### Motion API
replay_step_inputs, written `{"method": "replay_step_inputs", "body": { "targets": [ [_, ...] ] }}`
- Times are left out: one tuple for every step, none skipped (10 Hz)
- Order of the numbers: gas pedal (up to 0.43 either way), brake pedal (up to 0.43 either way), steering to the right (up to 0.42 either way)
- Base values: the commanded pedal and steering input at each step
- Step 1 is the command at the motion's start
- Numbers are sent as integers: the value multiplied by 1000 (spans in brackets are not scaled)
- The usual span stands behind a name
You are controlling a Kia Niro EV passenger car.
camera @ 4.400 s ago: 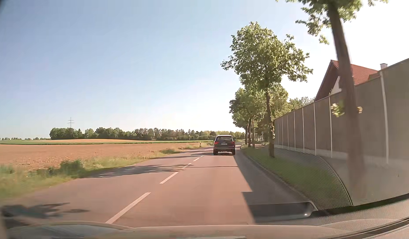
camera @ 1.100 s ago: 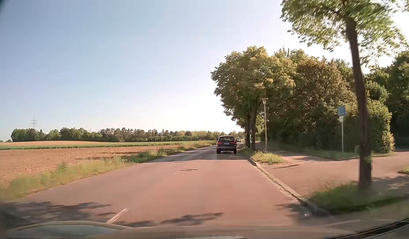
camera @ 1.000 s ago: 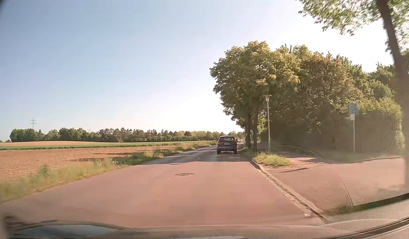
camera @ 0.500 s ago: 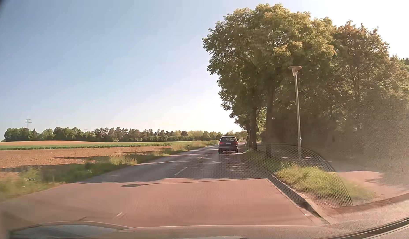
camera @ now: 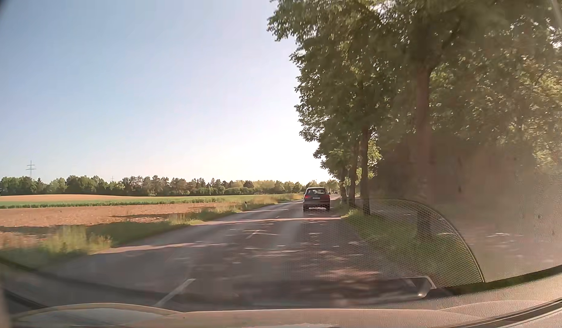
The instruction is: Follow the waypoints while adhering to traffic rules and regulations
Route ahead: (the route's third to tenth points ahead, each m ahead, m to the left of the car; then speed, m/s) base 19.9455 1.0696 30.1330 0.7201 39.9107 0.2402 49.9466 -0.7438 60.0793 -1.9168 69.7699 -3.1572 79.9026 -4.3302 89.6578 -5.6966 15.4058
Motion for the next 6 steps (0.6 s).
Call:
{"method": "replay_step_inputs", "body": {
  "targets": [
    [228,12,8],
    [228,12,9],
    [228,12,11],
    [228,6,12],
    [228,6,13],
    [228,12,14]
  ]
}}
